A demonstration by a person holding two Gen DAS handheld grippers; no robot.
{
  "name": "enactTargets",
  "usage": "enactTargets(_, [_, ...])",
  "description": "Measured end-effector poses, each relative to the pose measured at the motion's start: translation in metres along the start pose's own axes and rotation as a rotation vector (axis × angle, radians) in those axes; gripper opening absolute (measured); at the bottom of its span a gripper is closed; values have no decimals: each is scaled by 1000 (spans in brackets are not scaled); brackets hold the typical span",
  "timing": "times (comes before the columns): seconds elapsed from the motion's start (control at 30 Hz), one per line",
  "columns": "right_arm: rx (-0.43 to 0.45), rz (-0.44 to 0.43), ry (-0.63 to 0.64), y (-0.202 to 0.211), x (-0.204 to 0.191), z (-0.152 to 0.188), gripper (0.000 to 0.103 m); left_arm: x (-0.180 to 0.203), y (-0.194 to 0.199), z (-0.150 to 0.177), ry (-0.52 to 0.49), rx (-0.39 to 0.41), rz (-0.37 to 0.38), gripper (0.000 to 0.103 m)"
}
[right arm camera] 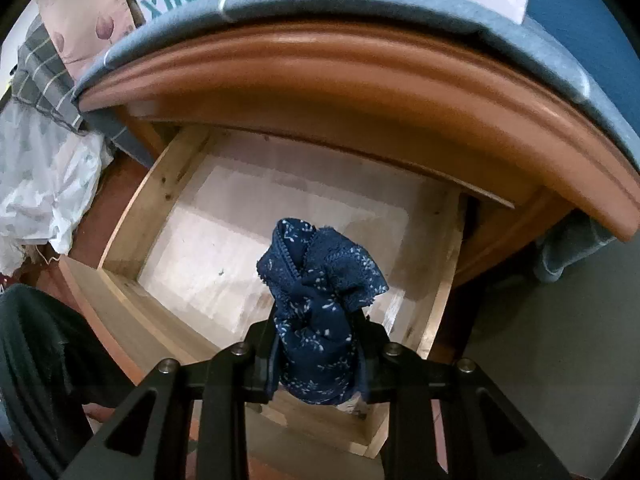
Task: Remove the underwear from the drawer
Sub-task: 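Carry the white underwear up to the shoe box with the left tool, then lower the white underwear into the box and open the left tool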
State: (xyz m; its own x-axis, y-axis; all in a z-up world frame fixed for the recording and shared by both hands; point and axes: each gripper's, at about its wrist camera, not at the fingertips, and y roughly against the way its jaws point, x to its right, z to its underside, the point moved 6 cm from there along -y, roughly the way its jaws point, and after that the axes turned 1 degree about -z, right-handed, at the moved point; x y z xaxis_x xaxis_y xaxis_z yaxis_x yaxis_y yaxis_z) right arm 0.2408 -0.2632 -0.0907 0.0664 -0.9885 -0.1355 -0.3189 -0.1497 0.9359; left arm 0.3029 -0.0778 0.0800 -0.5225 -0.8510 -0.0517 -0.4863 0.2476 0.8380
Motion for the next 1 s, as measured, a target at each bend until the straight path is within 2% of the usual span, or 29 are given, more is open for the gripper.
enactTargets(0.17, [36,-22,-40,12,3,-2,28,-21,27,-57,65,104,-67,45])
enactTargets(0.33, [66,-42,-75,21,6,-5,28,-36,20,-115,126,138,-125,46])
enactTargets(0.63, [82,-61,-82,26,8,-6,28,-52,-41,-176,185,101,-159,46])
enactTargets(0.93, [101,-95,-89,31,6,-8,28,-56,-112,-190,215,-13,-121,47])
enactTargets(1.0, [102,-101,-86,32,6,-8,28,-57,-123,-189,216,-26,-132,47])
